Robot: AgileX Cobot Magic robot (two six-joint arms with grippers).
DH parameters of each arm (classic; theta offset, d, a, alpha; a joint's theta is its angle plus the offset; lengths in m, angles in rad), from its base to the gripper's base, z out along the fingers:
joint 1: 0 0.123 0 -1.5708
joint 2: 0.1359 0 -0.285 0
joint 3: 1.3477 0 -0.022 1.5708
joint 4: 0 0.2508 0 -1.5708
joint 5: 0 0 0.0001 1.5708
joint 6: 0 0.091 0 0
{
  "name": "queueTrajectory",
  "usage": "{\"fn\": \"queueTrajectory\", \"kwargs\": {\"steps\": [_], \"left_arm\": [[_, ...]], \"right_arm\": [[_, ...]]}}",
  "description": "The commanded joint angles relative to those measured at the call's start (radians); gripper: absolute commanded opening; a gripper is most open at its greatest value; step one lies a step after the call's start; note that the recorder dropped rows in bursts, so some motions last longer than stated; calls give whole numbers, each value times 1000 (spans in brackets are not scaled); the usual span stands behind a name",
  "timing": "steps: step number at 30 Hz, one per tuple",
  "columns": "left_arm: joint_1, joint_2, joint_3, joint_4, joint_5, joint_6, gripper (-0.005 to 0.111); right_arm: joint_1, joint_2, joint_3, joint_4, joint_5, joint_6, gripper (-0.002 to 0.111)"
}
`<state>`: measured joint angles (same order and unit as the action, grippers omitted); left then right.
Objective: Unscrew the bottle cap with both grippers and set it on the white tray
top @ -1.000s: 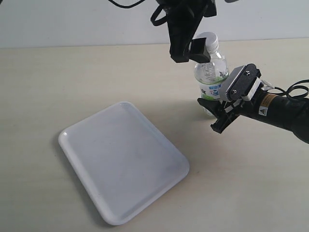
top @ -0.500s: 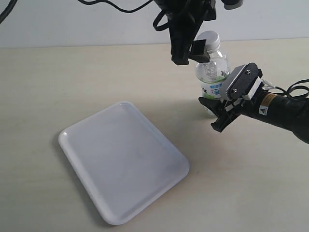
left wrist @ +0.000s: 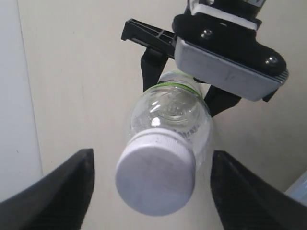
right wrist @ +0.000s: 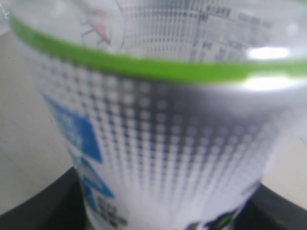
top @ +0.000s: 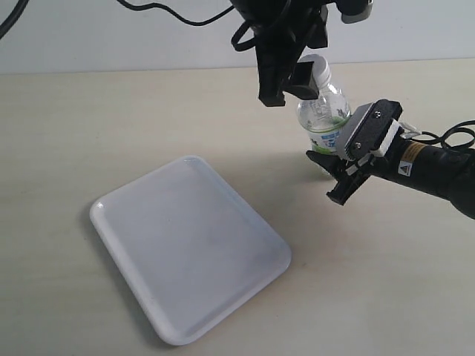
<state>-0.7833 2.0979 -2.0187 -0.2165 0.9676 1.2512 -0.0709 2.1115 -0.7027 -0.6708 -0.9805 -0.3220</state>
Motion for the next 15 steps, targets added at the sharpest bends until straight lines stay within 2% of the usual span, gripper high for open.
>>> {"fn": "queueTrajectory", "kwargs": {"steps": [1, 4, 13, 14, 15], "left_arm": [[-3, 2, -4, -7, 22, 1, 67], [-3, 2, -4, -7, 28, 1, 60], [-3, 2, -4, -11, 24, -2, 4], [-3, 2, -4, -11, 24, -8, 0], [-3, 2, -4, -13, 24, -27, 0]], "right_arm": [[0, -4, -3, 6, 47, -16, 0], [0, -4, -3, 6, 47, -16, 0], [0, -4, -3, 10, 47, -16, 0], [0, -4, -3, 10, 47, -16, 0], [0, -4, -3, 10, 47, -16, 0]]}}
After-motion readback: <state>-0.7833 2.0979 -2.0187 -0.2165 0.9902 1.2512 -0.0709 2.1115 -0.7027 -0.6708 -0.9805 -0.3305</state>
